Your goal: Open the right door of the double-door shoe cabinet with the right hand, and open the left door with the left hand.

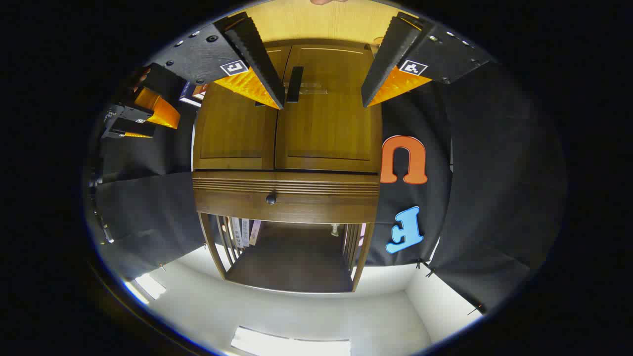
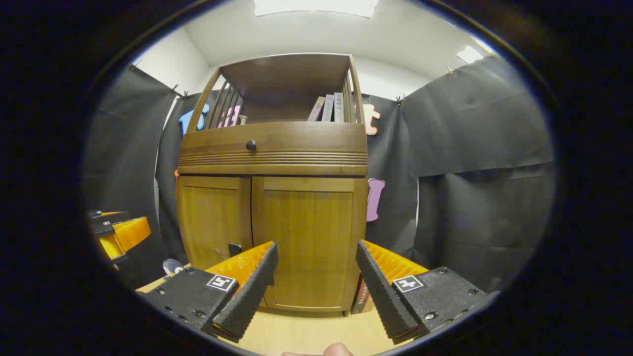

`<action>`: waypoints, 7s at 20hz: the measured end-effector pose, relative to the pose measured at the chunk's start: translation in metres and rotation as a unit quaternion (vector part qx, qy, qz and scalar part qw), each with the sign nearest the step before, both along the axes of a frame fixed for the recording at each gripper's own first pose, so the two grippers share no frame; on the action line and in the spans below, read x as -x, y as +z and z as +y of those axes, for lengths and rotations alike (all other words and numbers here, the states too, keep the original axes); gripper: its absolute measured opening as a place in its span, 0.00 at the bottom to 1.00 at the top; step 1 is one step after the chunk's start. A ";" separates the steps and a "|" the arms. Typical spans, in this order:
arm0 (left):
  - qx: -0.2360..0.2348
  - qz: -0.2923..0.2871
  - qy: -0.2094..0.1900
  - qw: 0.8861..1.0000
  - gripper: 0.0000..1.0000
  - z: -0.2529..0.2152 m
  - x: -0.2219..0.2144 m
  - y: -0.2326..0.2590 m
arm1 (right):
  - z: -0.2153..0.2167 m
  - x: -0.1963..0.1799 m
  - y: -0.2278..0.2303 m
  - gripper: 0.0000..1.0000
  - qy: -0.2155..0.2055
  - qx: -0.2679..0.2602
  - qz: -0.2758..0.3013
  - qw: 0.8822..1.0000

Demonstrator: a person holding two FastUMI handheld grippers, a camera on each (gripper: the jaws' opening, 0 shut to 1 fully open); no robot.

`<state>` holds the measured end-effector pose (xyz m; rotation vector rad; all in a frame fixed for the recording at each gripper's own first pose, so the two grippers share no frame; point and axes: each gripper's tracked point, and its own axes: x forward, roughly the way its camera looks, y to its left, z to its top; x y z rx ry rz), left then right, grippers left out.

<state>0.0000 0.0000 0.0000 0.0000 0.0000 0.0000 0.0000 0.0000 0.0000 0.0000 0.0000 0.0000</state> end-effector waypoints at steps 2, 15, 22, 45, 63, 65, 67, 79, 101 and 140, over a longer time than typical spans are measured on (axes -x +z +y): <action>0.004 0.004 0.002 1.000 0.95 0.005 -0.010 -0.002 | 0.000 -0.004 -0.003 0.97 -0.003 0.002 0.004 1.000; -0.005 0.017 0.024 1.000 0.95 0.012 -0.010 -0.016 | 0.019 -0.032 -0.030 1.00 0.022 0.000 0.046 0.999; -0.022 0.017 0.047 0.998 0.94 0.031 -0.001 -0.017 | 0.047 -0.066 -0.066 1.00 0.047 0.010 0.085 0.995; -0.029 0.035 0.135 0.990 0.95 0.106 0.028 -0.028 | 0.128 -0.201 -0.155 0.63 0.067 0.028 0.167 0.983; -0.013 0.035 0.067 0.997 0.94 0.085 0.027 -0.035 | 0.108 -0.137 -0.151 0.31 0.054 -0.004 0.176 0.983; -0.014 0.036 0.060 0.997 0.95 0.079 0.023 -0.034 | 0.105 -0.129 -0.151 0.32 0.056 -0.003 0.174 0.983; -0.015 0.037 0.055 0.998 0.95 0.077 0.024 -0.036 | 0.100 -0.117 -0.151 0.31 0.059 -0.002 0.172 0.983; -0.013 0.043 0.045 0.998 0.95 0.056 0.031 -0.045 | 0.048 -0.047 -0.147 0.31 0.058 0.024 0.163 0.985; -0.015 0.060 -0.036 0.997 0.95 -0.025 -0.019 -0.078 | -0.104 0.020 -0.145 0.20 -0.058 0.031 0.154 0.986; -0.044 0.136 -0.043 0.989 0.51 -0.059 -0.216 -0.183 | -0.217 0.074 -0.104 0.64 -0.142 -0.004 0.103 0.984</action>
